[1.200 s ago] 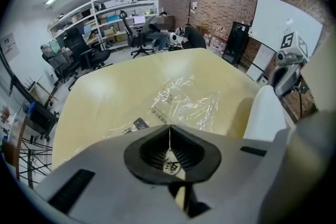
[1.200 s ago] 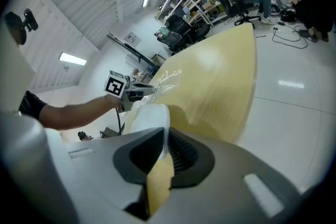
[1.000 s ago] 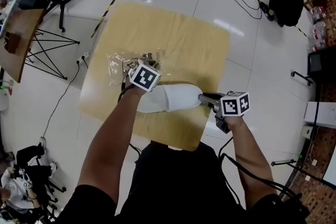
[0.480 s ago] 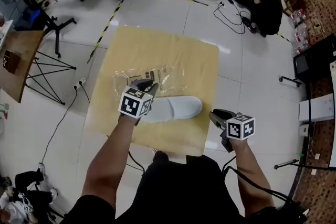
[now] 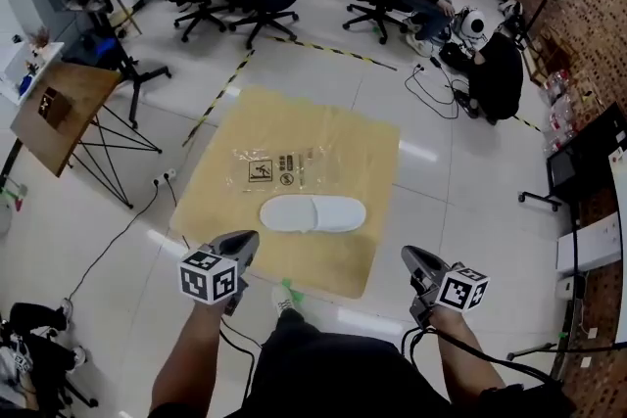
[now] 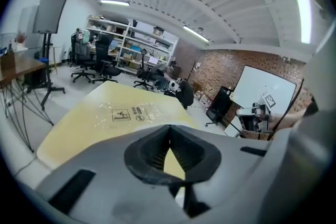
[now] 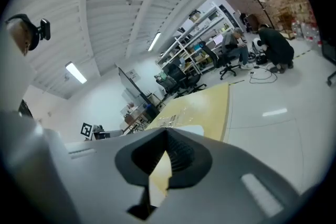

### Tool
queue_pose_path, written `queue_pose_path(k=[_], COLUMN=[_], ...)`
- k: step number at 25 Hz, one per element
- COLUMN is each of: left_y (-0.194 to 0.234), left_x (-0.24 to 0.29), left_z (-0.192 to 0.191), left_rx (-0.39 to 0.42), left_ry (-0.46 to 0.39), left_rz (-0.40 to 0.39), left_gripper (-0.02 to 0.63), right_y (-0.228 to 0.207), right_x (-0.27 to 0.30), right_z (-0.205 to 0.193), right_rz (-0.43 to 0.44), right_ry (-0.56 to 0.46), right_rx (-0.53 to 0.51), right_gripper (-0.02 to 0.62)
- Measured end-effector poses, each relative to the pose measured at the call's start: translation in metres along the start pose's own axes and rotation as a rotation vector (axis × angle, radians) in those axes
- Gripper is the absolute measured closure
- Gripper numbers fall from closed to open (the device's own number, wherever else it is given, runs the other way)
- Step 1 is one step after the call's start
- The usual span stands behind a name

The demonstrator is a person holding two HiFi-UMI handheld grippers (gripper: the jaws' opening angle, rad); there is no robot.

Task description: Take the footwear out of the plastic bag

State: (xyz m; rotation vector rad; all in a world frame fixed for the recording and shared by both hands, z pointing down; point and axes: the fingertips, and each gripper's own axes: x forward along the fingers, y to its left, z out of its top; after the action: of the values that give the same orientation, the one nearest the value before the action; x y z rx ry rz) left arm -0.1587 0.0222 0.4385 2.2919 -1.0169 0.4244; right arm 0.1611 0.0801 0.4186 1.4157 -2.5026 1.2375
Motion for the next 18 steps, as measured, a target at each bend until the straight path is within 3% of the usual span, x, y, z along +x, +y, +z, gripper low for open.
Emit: queue_pose_path(k=[4,6,10,15,18], left_y=[-0.032,-0.056,-0.118,-0.195,-0.217], left_x=[-0.048,-0.067,-0.103,-0.130,-0.131], left_z=[-0.036,-0.058,-0.094,-0.141,-0.149], left_rx=[-0.127,-0.111,-0.050,-0.064,-0.048], left_ry=[-0.089,-0.096,-0.086,-0.057,-0.052], left_rz=[0.094,0.152,0.190,0.185,0.173], left_gripper=[0.600,0.600,0.600,0.600,0.600], right_y=[0.024,0.035,0.057,0.086,0.096], right_x=[-0.041,-0.057,-0.079,-0.098,-0.105], right_z=[-0.010,-0.028,-0.057,-0.088,-0.093], right_rz=[0.078,0.093,0.097,0.164,0.186], right_ry=[0.026,0.067,0.089,0.116,0.107], right_rx=[-0.152,-0.241,-0.380,-0.343,-0.338], right_gripper=[0.594,0.594,0.594,0.594,0.594])
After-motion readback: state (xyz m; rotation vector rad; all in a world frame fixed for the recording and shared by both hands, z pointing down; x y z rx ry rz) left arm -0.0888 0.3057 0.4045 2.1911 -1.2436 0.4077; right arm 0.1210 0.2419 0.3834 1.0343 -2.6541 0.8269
